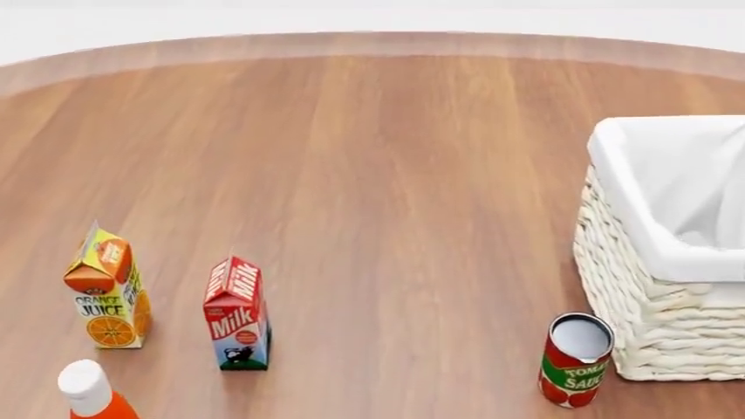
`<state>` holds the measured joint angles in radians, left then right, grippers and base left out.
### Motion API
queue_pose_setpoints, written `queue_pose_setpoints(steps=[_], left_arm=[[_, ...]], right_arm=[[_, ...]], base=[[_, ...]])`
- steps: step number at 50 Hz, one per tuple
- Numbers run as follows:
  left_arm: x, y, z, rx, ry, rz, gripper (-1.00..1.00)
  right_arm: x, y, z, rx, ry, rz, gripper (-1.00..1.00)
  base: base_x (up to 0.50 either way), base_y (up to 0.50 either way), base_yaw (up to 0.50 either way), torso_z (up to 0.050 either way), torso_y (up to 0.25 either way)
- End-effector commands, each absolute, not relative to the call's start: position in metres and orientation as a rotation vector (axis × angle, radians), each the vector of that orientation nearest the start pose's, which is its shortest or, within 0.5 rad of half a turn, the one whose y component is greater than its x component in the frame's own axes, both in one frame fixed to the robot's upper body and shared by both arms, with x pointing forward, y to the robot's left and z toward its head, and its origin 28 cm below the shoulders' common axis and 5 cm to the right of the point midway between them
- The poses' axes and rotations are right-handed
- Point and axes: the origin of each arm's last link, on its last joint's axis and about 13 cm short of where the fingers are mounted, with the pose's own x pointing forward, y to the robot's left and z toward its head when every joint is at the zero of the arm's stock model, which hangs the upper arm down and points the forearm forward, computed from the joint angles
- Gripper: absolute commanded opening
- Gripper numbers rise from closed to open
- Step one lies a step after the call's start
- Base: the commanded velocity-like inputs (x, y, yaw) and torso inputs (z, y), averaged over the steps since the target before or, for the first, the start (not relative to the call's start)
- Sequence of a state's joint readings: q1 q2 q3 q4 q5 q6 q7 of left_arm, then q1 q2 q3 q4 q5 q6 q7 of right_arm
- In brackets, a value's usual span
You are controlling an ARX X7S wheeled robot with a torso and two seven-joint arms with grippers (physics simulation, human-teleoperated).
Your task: Pick the milk and place it in the basket.
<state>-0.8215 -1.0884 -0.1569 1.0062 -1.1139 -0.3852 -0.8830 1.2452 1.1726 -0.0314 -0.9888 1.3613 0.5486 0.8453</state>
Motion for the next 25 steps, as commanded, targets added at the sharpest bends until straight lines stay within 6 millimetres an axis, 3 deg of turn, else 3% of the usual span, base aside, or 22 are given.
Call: queue_pose_setpoints(steps=[1, 25], left_arm=[[0.1355, 0.2695, 0.3448, 0.057, -1.101, 0.120, 1.00], [0.1354, 0.2698, 0.3437, 0.059, -1.098, 0.119, 1.00]], right_arm=[[0.1210, -0.1532, 0.3697, -0.223, -1.060, 0.022, 1.00], [0.1214, -0.1522, 0.3691, -0.227, -1.059, 0.035, 1.00]], base=[[0.50, -0.05, 0.00, 0.000, 0.000], [0.50, -0.05, 0.00, 0.000, 0.001]])
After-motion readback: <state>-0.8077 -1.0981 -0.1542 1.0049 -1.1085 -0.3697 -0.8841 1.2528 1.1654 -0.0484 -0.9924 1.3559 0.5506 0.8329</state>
